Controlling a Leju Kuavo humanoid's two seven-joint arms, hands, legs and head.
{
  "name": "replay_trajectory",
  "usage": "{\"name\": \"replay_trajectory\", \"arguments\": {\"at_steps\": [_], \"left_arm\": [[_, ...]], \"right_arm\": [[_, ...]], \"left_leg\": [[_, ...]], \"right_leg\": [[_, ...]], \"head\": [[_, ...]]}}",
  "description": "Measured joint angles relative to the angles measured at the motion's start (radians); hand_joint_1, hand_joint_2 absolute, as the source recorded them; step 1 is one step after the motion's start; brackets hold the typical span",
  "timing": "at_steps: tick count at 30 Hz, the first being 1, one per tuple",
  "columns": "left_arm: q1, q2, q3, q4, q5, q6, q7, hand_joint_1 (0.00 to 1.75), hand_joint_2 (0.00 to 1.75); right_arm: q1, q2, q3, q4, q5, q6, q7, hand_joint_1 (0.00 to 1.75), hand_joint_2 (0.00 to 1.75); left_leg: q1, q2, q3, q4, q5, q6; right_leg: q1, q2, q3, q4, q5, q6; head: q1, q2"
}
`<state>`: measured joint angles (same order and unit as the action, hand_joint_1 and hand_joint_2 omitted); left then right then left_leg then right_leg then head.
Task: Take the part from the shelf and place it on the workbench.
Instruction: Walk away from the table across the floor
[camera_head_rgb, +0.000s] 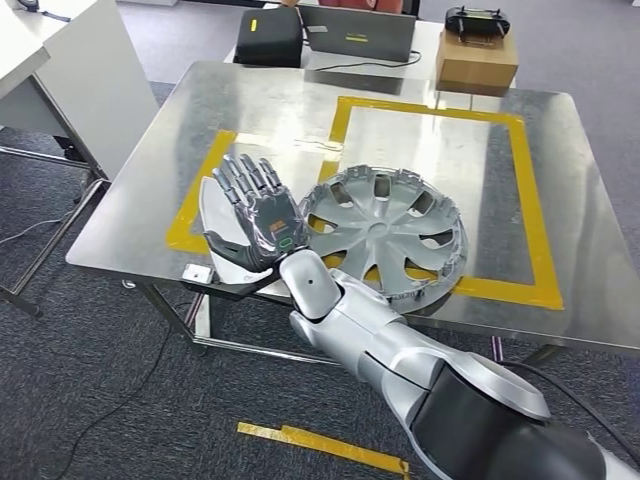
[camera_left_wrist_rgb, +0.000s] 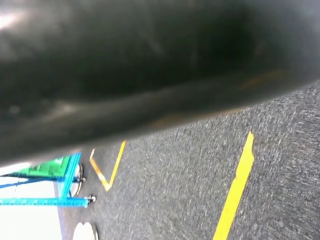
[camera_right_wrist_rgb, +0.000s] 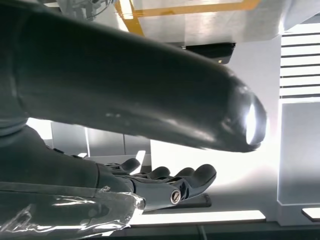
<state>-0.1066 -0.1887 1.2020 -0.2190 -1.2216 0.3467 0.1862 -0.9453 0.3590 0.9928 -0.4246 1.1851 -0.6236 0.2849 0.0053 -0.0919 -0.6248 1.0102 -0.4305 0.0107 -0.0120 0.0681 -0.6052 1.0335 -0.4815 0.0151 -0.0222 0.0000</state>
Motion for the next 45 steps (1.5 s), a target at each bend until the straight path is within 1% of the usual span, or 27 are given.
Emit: {"name": "replay_trajectory", "arguments": {"at_steps": [1,3,4,6,8,10,11,14,16,18,19,20,22,24,25,26,27,29,30,32,34,36,38,40,41,42,45], "left_arm": [[0.001,-0.001,0.0,0.0,0.0,0.0,0.0,0.0,0.0],[0.004,-0.002,0.0,0.0,0.0,0.0,0.002,0.0,0.0],[0.006,-0.002,0.0,0.0,0.0,0.0,0.002,0.0,0.0],[0.005,-0.002,0.0,0.0,0.0,0.0,0.002,0.0,0.0],[0.003,-0.002,0.0,0.0,0.0,0.0,0.002,0.0,0.0],[0.003,-0.002,0.0,0.0,0.0,0.0,0.002,0.0,0.0],[0.004,-0.002,0.0,0.0,0.0,0.0,0.002,0.0,0.0],[0.004,-0.002,0.0,0.0,0.0,0.0,0.002,0.0,0.0],[0.002,-0.002,0.0,0.0,0.0,0.0,0.002,0.0,0.0],[0.002,-0.002,0.0,0.0,0.0,0.0,0.002,0.0,0.0],[0.003,-0.001,0.0,0.0,0.0,0.0,0.002,0.0,0.0],[0.004,-0.001,0.0,0.0,0.0,0.0,0.002,0.0,0.0],[0.002,-0.001,0.0,0.0,0.0,0.0,0.002,0.0,0.0],[-0.001,-0.001,0.0,0.0,0.0,0.0,0.002,0.0,0.0],[-0.001,-0.001,0.0,0.0,0.0,0.0,0.002,0.0,0.0],[0.0,-0.001,0.0,0.0,0.0,0.0,0.002,0.0,0.0],[0.0,-0.001,0.0,0.0,0.0,0.0,0.002,0.0,0.0],[0.0,-0.002,0.0,0.0,0.0,0.0,0.002,0.0,0.0],[-0.001,-0.002,0.0,0.0,-0.001,-0.001,0.002,0.0,0.0],[0.0,-0.003,-0.001,0.0,-0.014,-0.012,0.001,0.0,0.0],[0.004,-0.002,-0.006,0.0,-0.036,-0.03,-0.001,0.0,0.0],[0.003,0.0,-0.014,0.0,-0.051,-0.039,-0.002,0.0,0.0],[-0.001,0.001,-0.021,0.0,-0.055,-0.042,-0.003,0.0,0.0],[-0.001,0.001,-0.024,0.0,-0.056,-0.043,-0.004,0.0,0.0],[0.0,0.001,-0.025,0.0,-0.056,-0.043,-0.004,0.0,0.0],[0.002,0.001,-0.026,0.0,-0.057,-0.044,-0.003,0.0,0.0],[0.0,0.002,-0.03,0.0,-0.063,-0.048,0.004,0.0,0.0]], "right_arm": [[0.0,0.0,0.0,0.0,0.0,0.001,0.001,0.0,0.0],[0.001,0.003,0.0,-0.003,0.0,0.001,0.001,0.0,0.0],[0.0,0.005,0.0,-0.005,0.001,0.001,0.001,0.0,0.0],[-0.002,0.009,0.0,-0.008,0.001,0.002,0.001,0.0,0.0],[-0.002,0.009,0.0,-0.008,0.001,0.002,0.001,0.0,0.0],[0.002,0.009,0.001,-0.008,0.001,0.002,0.001,0.0,0.0],[0.002,0.009,0.001,-0.008,0.001,0.002,0.001,0.0,0.0],[0.001,0.01,0.001,-0.008,0.001,0.002,0.001,0.0,0.0],[-0.001,0.01,0.001,-0.008,0.001,0.002,0.001,0.0,0.0],[-0.001,0.01,0.001,-0.01,0.001,0.003,0.001,0.0,0.0],[-0.001,0.01,0.001,-0.011,0.001,0.002,0.001,0.0,0.0],[-0.003,0.01,0.001,-0.013,0.001,0.002,0.001,0.0,0.0],[-0.005,0.009,0.001,-0.014,0.001,0.002,0.001,0.0,0.0],[-0.001,0.006,0.001,-0.014,0.001,0.003,0.002,0.0,0.0],[0.002,0.004,0.001,-0.014,0.001,0.003,0.002,0.0,0.0],[0.005,0.003,0.001,-0.014,0.001,0.003,0.002,0.0,0.0],[0.005,0.002,0.001,-0.014,0.001,0.003,0.002,0.0,0.0],[0.003,0.002,0.001,-0.014,0.001,0.003,0.002,0.0,0.0],[0.002,0.002,0.001,-0.014,0.004,0.002,0.004,0.0,0.0],[0.002,0.002,0.004,-0.014,0.042,-0.004,0.026,0.0,0.0],[0.003,0.003,0.012,-0.014,0.111,-0.018,0.063,0.0,0.0],[0.003,0.005,0.02,-0.014,0.156,-0.032,0.084,0.0,0.0],[0.006,0.003,0.025,-0.014,0.169,-0.037,0.09,0.0,0.0],[0.013,0.001,0.029,-0.014,0.173,-0.037,0.092,0.0,0.0],[0.015,0.0,0.031,-0.014,0.176,-0.037,0.093,0.0,0.0],[0.017,0.0,0.032,-0.014,0.181,-0.037,0.093,0.0,0.0],[0.018,-0.002,0.033,-0.018,0.205,-0.037,0.093,0.0,0.0]], "left_leg": [[0.003,-0.008,-0.004,0.0,0.002,-0.006],[0.008,-0.023,-0.008,-0.001,0.004,-0.02],[0.008,-0.016,-0.011,0.006,-0.003,-0.025],[0.006,0.025,-0.041,0.074,-0.043,-0.034],[0.009,0.066,-0.106,0.207,-0.103,-0.044],[0.014,0.078,-0.143,0.278,-0.118,-0.05],[0.017,0.081,-0.133,0.258,-0.097,-0.052],[0.016,0.123,-0.029,0.067,-0.01,-0.05],[0.008,0.146,0.004,0.002,0.0,-0.04],[0.004,0.133,0.003,-0.002,-0.003,-0.025],[0.005,0.124,0.004,-0.003,-0.002,-0.018],[0.006,0.116,0.006,-0.005,-0.001,-0.011],[0.006,0.1,0.007,-0.007,-0.001,-0.001],[0.004,0.079,0.007,-0.007,-0.002,0.004],[0.002,0.068,0.007,-0.006,-0.002,0.004],[0.002,0.055,0.008,-0.006,-0.002,0.004],[0.001,0.044,0.009,-0.006,-0.003,0.004],[0.001,0.022,0.01,-0.004,-0.004,0.0],[0.002,0.013,0.007,-0.003,-0.003,-0.004],[0.008,-0.003,0.001,-0.003,-0.001,-0.017],[0.013,-0.011,-0.001,-0.003,-0.002,-0.029],[0.01,0.02,-0.022,0.042,-0.032,-0.039],[0.01,0.062,-0.08,0.163,-0.093,-0.045],[0.013,0.076,-0.129,0.263,-0.125,-0.051],[0.015,0.079,-0.13,0.265,-0.114,-0.053],[0.016,0.084,-0.11,0.227,-0.087,-0.053],[0.01,0.136,-0.006,0.036,-0.008,-0.048]], "right_leg": [[0.001,0.008,0.008,-0.014,-0.001,-0.003],[0.003,-0.007,0.015,-0.022,0.002,-0.009],[0.001,-0.016,0.019,-0.027,0.004,-0.014],[-0.002,-0.039,0.029,-0.036,0.006,-0.025],[0.001,-0.065,0.033,-0.037,0.003,-0.031],[0.002,-0.089,0.035,-0.037,-0.001,-0.031],[0.002,-0.1,0.037,-0.037,-0.004,-0.03],[0.006,-0.126,0.048,-0.035,-0.014,-0.019],[0.013,-0.14,0.052,-0.034,-0.021,-0.008],[0.013,-0.154,0.055,-0.035,-0.026,0.002],[0.01,-0.147,0.053,-0.03,-0.033,0.008],[0.007,-0.132,0.043,-0.009,-0.048,0.012],[0.004,-0.089,-0.008,0.094,-0.099,0.015],[0.004,-0.073,-0.081,0.226,-0.144,0.013],[0.004,-0.07,-0.105,0.258,-0.144,0.012],[0.004,-0.069,-0.111,0.251,-0.123,0.009],[0.004,-0.065,-0.096,0.203,-0.085,0.006],[0.001,-0.031,-0.037,0.063,-0.011,-0.002],[0.001,-0.013,-0.014,0.013,0.006,-0.004],[0.003,0.007,0.005,-0.018,0.009,-0.006],[0.004,-0.009,0.009,-0.025,0.012,-0.013],[0.001,-0.03,0.019,-0.036,0.015,-0.024],[0.002,-0.055,0.023,-0.039,0.014,-0.031],[0.004,-0.079,0.024,-0.039,0.011,-0.033],[0.004,-0.089,0.024,-0.038,0.01,-0.033],[0.004,-0.098,0.026,-0.038,0.008,-0.031],[0.011,-0.121,0.032,-0.034,-0.001,-0.02]], "head": [[0.0,0.0],[0.001,0.0],[-0.001,0.0],[-0.006,0.0],[-0.011,0.0],[-0.011,0.0],[-0.011,0.0],[-0.011,0.0],[-0.011,0.0],[-0.011,0.0],[-0.011,0.0],[-0.009,0.0],[-0.006,0.0],[-0.005,0.0],[-0.005,0.0],[-0.005,0.0],[-0.005,0.0],[-0.005,0.0],[-0.006,0.0],[-0.007,0.0],[-0.007,0.0],[-0.012,0.0],[-0.016,0.0],[-0.015,0.0],[-0.015,0.0],[-0.016,0.0],[-0.016,0.0]]}}
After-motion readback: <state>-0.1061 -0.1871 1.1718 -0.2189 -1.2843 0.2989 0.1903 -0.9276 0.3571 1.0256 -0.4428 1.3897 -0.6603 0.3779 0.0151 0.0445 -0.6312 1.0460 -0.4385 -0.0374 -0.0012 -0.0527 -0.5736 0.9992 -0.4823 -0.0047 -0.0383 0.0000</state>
